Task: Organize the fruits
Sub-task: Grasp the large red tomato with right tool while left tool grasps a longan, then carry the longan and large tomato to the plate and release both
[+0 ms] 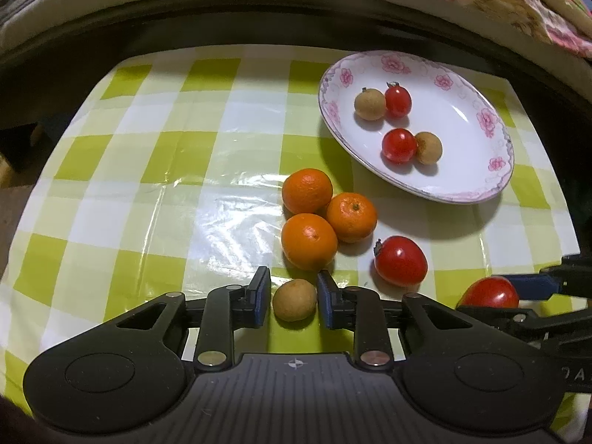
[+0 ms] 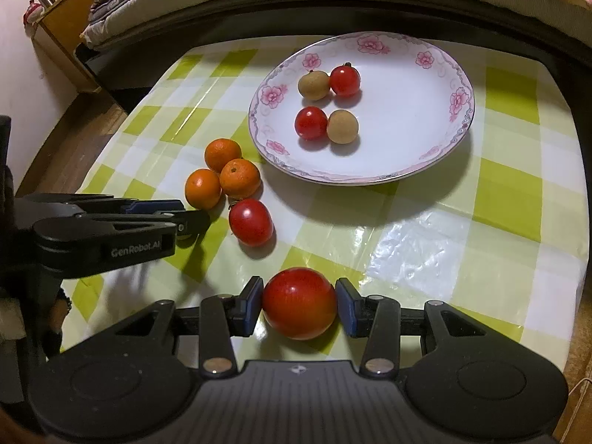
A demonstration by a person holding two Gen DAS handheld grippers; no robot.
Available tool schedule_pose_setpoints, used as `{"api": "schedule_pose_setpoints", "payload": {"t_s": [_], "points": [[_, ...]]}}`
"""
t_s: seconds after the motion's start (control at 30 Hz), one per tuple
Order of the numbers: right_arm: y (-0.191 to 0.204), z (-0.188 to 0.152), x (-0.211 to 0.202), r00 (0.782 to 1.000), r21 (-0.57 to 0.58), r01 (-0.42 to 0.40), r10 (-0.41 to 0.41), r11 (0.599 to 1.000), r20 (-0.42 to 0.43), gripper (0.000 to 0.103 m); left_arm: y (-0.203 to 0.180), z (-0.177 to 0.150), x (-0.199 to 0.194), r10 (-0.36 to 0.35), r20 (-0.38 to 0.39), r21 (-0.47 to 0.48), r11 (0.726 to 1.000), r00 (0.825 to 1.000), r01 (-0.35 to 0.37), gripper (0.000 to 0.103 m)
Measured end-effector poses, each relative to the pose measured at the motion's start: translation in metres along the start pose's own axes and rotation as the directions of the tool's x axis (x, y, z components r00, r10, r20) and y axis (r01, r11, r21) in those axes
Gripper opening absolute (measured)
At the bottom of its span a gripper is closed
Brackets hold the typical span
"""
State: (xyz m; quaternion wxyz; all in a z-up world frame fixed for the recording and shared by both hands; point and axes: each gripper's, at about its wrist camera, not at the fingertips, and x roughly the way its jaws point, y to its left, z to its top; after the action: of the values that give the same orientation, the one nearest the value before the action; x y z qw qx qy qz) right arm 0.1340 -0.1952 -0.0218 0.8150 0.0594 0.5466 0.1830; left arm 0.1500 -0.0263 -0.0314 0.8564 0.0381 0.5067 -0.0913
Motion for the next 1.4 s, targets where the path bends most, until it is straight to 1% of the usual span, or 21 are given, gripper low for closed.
{"api": "schedule_pose_setpoints", "payload": {"t_s": [0.03,0.27,0.37,0.5,0.67,0.73,0.87,0.93,0.97,1.13,1.23,1.3,1.4], "points": [[0.0,0.0,0.0,1.0,-0.002,-0.001,0.001,1.0,-0.001,0.049,-0.001,-0.001,0.0,0.002,-0.002,0.005,1.0,1.0,-0.002,0.033],[0.003,-0.002,-0.002,1.0,-0.032,0.014,-0.014,0.999,0.009,0.049,-0.003,-0.007,-0.006,0.005,-0.009,0.011,1.0,1.0,-0.005,0.032],[0.004,-0.004,-0.004,1.0,-0.04,0.028,-0.027,0.999,0.014,0.049,-0.005,-0.013,-0.013,-0.009,-0.01,0.013,1.0,1.0,0.01,0.032],[0.006,-0.008,-0.012,0.999,-0.049,0.034,-0.033,0.998,0.027,0.049,-0.011,-0.026,-0.025,-0.035,-0.011,0.029,0.999,0.999,0.036,0.032],[0.011,-0.022,-0.024,0.998,-0.07,0.046,-0.044,0.997,0.033,0.049,-0.021,-0.044,-0.039,-0.047,-0.012,0.068,0.997,0.999,0.047,0.032],[0.014,-0.029,-0.026,0.998,-0.085,0.062,-0.06,0.994,0.031,0.049,-0.025,-0.049,-0.04,-0.035,-0.01,0.092,0.995,0.999,0.036,0.032],[0.02,-0.04,-0.018,0.994,-0.127,0.105,-0.103,0.986,0.018,0.049,-0.033,-0.059,-0.033,-0.024,-0.032,0.131,0.991,0.999,0.028,0.033],[0.024,-0.042,-0.018,0.993,-0.149,0.118,-0.116,0.982,0.026,0.049,-0.037,-0.063,-0.035,-0.008,-0.01,0.165,0.986,1.0,0.01,0.034],[0.024,-0.042,-0.018,0.993,-0.15,0.119,-0.117,0.981,0.027,0.049,-0.037,-0.064,-0.035,-0.006,-0.005,0.171,0.985,1.0,0.007,0.036],[0.019,-0.041,-0.015,0.994,-0.142,0.11,-0.109,0.984,0.014,0.049,-0.034,-0.066,-0.037,-0.008,0.013,0.167,0.986,1.0,0.006,0.04],[0.018,-0.041,-0.015,0.995,-0.15,0.103,-0.102,0.983,0.012,0.049,-0.032,-0.066,-0.038,-0.004,0.016,0.162,0.987,1.0,0.002,0.04],[0.018,-0.042,-0.015,0.995,-0.153,0.102,-0.101,0.983,0.015,0.049,-0.033,-0.066,-0.039,-0.003,0.019,0.164,0.987,1.0,0.0,0.038],[0.019,-0.043,-0.015,0.995,-0.158,0.104,-0.103,0.982,0.016,0.049,-0.035,-0.067,-0.04,-0.007,0.015,0.175,0.984,1.0,0.004,0.032]]}}
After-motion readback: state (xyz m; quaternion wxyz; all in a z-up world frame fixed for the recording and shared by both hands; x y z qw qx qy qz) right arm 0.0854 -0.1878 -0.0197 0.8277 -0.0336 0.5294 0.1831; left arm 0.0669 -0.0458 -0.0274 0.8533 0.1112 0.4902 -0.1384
